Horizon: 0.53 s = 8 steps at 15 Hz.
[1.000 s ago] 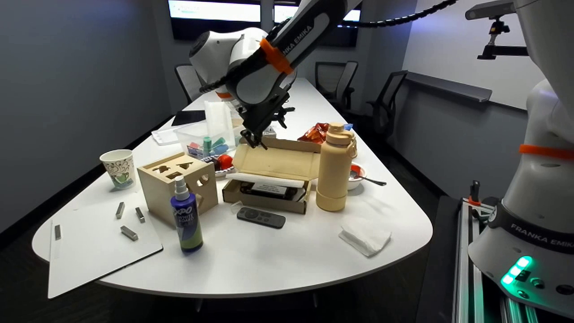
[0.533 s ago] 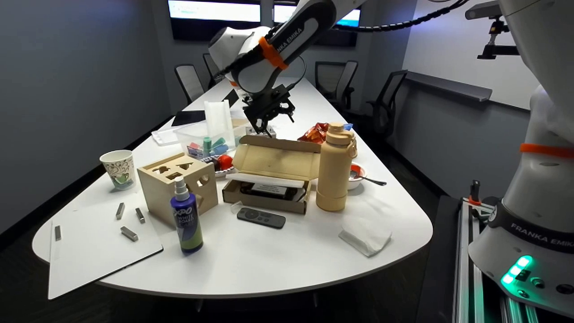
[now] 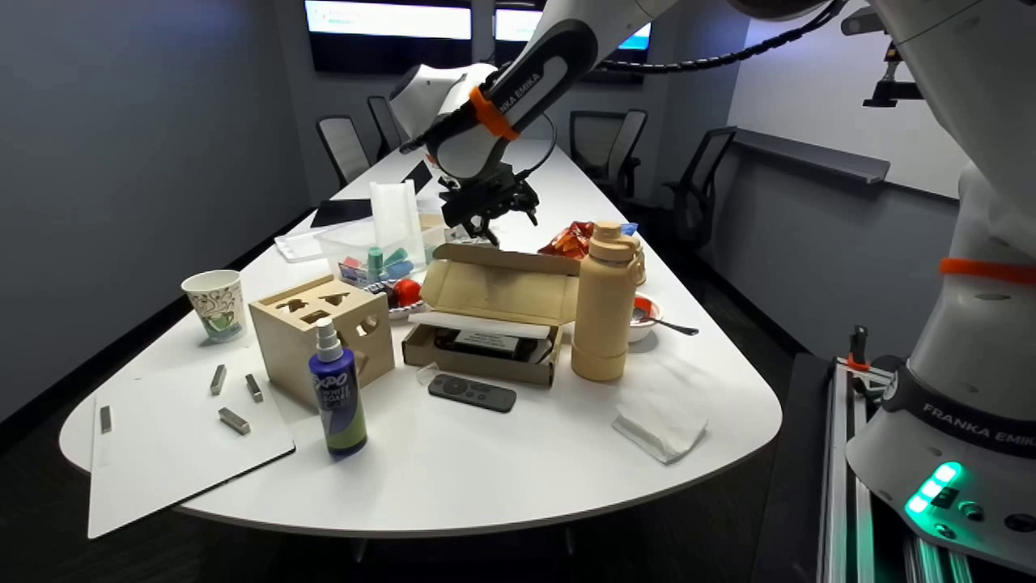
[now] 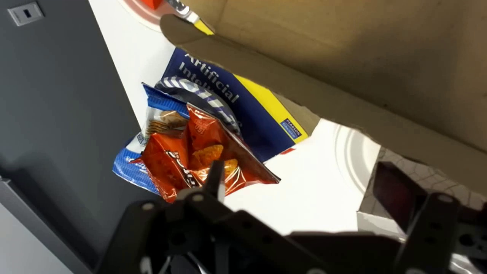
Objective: Put the white item in the box and close the box
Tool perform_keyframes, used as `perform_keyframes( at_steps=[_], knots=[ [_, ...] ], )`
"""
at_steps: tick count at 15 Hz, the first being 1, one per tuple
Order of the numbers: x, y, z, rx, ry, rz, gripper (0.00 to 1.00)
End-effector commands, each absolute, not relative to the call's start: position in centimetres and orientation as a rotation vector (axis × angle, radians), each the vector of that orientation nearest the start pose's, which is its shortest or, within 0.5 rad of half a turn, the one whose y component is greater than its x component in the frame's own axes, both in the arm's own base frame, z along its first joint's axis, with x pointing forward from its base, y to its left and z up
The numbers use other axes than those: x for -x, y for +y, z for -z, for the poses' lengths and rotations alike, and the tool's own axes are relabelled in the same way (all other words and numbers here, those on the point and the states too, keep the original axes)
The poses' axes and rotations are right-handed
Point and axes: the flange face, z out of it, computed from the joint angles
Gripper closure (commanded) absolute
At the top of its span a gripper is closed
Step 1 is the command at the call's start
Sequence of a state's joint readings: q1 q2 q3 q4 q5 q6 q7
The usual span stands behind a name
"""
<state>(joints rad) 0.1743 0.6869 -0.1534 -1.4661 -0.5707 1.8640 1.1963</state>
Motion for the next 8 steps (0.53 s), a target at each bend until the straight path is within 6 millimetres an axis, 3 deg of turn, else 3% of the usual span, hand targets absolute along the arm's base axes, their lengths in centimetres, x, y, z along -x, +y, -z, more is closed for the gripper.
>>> perform_keyframes(
  at_steps=[1, 8],
  knots=[
    [-70.5, -2.4, -26.1, -2.147, -1.193, -0.200, 0.00],
    [-70.5, -4.6, -23.4, -2.141, -1.256, -0.077, 0.00]
  ],
)
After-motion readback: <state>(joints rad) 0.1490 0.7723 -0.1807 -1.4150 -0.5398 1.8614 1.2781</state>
